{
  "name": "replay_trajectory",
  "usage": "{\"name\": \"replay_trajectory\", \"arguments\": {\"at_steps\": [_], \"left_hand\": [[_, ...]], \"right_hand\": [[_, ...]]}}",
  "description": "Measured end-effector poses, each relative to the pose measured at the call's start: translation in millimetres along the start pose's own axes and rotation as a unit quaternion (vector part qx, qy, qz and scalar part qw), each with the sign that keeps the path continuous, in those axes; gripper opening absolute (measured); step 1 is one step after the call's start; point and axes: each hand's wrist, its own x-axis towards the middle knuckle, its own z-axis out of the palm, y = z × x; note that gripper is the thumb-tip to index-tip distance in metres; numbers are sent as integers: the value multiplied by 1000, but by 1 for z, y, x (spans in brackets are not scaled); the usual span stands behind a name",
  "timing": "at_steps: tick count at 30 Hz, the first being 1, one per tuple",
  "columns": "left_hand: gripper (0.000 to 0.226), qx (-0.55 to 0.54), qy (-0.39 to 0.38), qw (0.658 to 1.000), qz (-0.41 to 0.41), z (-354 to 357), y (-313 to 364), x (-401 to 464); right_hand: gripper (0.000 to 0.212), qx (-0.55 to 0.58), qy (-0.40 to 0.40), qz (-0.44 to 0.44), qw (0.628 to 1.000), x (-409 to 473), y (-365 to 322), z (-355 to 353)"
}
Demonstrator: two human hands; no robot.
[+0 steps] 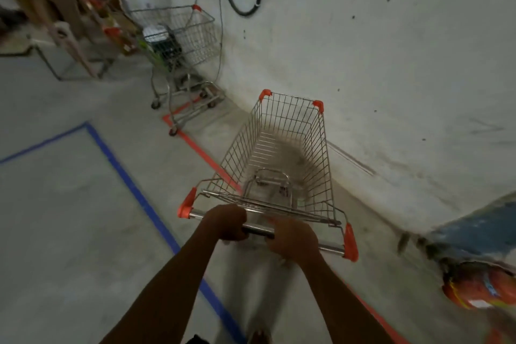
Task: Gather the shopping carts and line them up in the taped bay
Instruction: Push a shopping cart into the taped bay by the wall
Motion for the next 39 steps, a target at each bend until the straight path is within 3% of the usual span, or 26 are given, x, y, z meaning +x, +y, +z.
{"name": "replay_trajectory", "arguments": {"at_steps": [5, 12, 19, 25, 30, 33, 39], "left_hand": [[31, -34, 42, 998, -44, 25, 55, -13], [29, -89, 79, 987, -112, 56, 126, -29], [35, -127, 134, 969, -164, 81, 195, -50], [26, -152, 147, 953, -218, 90, 237, -50], [26, -162, 161, 934, -275, 85, 268, -41], [19, -184, 163, 926, -285, 78, 283, -24], [10, -224, 148, 914, -305, 49, 276, 8]], "right_hand": [[61, -33, -26, -56, 998, -16, 51, 0], [49, -108, -33, -134, 984, -42, 100, -18], [47, -98, -83, -196, 972, -64, 137, -33], [53, -118, -85, -288, 947, -58, 167, -34], [41, -101, -144, -370, 912, -35, 206, -54], [43, -155, -108, -376, 907, -19, 223, -62], [27, -170, -94, -359, 913, 11, 226, -77]]}}
